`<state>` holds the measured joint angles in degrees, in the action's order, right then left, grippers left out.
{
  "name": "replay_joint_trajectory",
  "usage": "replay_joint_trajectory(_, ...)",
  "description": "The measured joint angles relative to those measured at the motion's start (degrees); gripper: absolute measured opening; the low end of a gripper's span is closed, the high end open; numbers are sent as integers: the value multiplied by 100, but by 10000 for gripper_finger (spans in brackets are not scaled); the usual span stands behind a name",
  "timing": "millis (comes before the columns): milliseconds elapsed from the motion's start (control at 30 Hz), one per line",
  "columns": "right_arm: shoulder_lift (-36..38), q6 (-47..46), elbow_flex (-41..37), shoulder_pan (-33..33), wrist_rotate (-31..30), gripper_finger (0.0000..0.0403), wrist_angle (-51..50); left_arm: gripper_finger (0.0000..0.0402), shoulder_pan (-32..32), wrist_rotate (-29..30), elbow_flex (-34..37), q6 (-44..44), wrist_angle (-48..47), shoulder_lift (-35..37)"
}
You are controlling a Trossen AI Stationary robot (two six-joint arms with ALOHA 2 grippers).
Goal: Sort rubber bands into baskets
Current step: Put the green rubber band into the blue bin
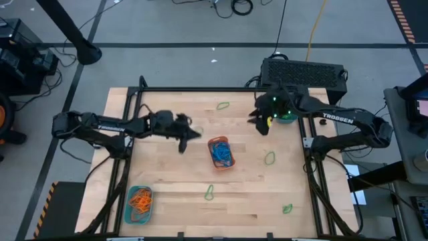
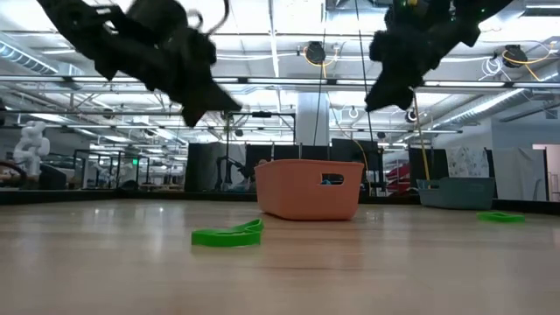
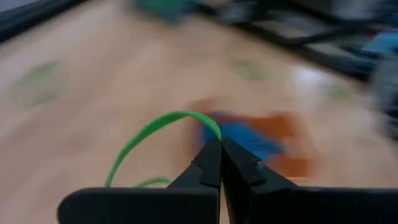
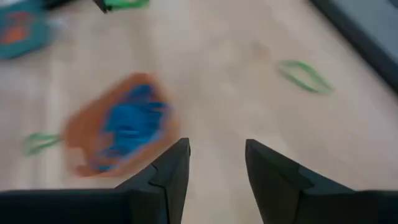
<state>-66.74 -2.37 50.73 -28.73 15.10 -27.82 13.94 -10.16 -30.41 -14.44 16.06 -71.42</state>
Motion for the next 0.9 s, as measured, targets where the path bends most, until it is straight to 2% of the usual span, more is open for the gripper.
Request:
replay_joint_trajectory(100,-2,123,-88,565,260,148,454,3,-551,-350,0,219,477,-3)
replay_joint_trajectory(233,-53,517,-152,1334,326,148,1079,2,-1172,-361,0,484,935,-136)
replay_joint_trajectory(333,-234,892,-180,1852,325,148,1655,2,-1413,-376,-1,645,1387,-247)
replay_joint_trajectory(567,-1205,2550,-180,2774,257,148,3162,2,-1528,-503,-2,590,1745,-341)
replay_joint_trajectory(700,-1774,3704,-180,3067,-305,148,3976,2,-1572,-640,-2,584,1742,-341)
replay_joint_trajectory(900,-2263,4065,-178,3189,-758,148,5367,2,-1597,-660,-2,585,1713,-341)
